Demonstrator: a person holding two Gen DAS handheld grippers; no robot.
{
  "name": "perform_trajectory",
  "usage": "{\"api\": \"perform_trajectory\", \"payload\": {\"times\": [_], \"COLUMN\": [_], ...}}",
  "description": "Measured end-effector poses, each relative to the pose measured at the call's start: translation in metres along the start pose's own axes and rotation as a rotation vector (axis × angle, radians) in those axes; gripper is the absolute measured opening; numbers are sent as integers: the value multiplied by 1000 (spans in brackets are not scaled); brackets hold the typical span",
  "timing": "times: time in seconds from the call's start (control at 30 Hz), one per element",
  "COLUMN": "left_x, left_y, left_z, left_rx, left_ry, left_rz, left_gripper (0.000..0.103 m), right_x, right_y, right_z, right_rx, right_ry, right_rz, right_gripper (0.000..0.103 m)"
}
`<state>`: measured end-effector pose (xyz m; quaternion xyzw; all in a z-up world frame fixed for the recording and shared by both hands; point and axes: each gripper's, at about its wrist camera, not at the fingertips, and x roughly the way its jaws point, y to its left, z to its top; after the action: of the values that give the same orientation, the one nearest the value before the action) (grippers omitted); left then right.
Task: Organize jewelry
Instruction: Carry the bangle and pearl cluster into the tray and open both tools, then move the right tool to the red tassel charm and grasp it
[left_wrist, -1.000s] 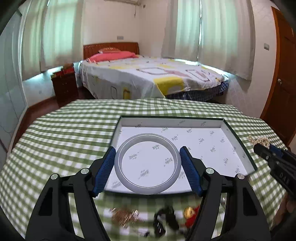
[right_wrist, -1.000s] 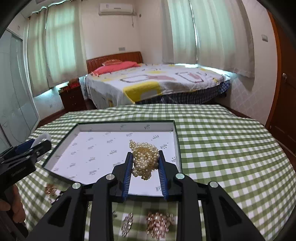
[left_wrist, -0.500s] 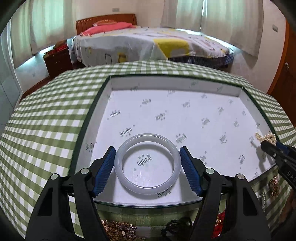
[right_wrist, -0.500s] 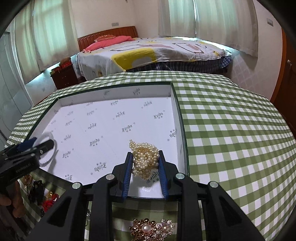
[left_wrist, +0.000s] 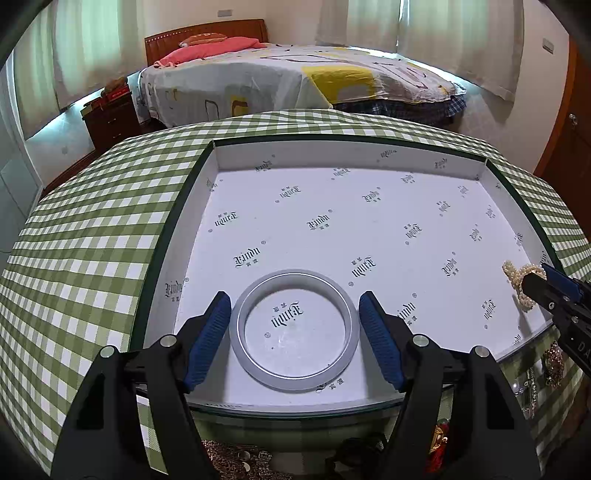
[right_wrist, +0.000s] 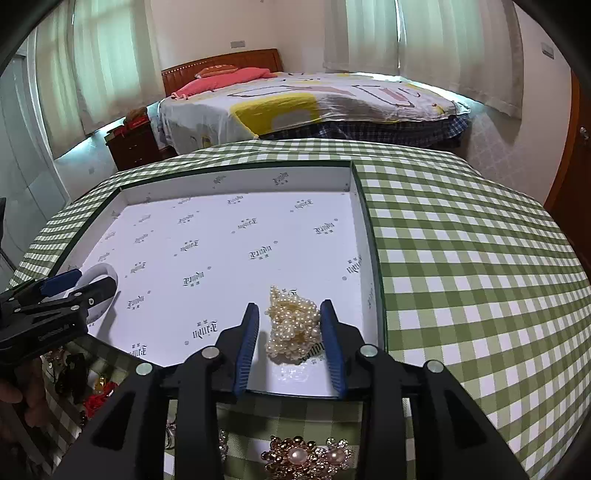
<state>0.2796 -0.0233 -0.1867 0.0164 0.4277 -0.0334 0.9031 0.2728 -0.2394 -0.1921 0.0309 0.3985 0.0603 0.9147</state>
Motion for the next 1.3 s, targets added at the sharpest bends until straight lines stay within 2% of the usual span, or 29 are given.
{"api": "perform_trajectory", "payload": {"times": [0.07, 0.13, 0.27, 0.5, 0.7, 0.97, 1.3], "left_x": [1, 1, -6, -48, -84, -110, -132], "left_y": [-2, -2, 1, 0, 0, 6, 24], "left_z": [0, 0, -1, -6, -21, -51, -90], "left_rx": [1, -1, -23, -23, -18, -45, -65], "left_ry": [-1, -3, -23, -146, -211, -204, -188], "left_rz": [-2, -4, -15, -4, 22, 40, 74], "left_gripper": [72, 77, 78, 78, 78, 78, 78], "right_x": [-1, -2, -10, -38, -64, -82, -88], "right_y": [0, 1, 2, 8, 15, 25, 55], "right_z": [0, 0, -2, -5, -20, -46, -79], "right_rx": [-3, -4, 1, -12, -15, -23, -77], "right_ry": [-3, -7, -26, -78, -98, -87, -40], "right_rz": [5, 8, 14, 20, 32, 51, 118], "right_gripper": [39, 42, 44, 44, 44, 44, 44]}}
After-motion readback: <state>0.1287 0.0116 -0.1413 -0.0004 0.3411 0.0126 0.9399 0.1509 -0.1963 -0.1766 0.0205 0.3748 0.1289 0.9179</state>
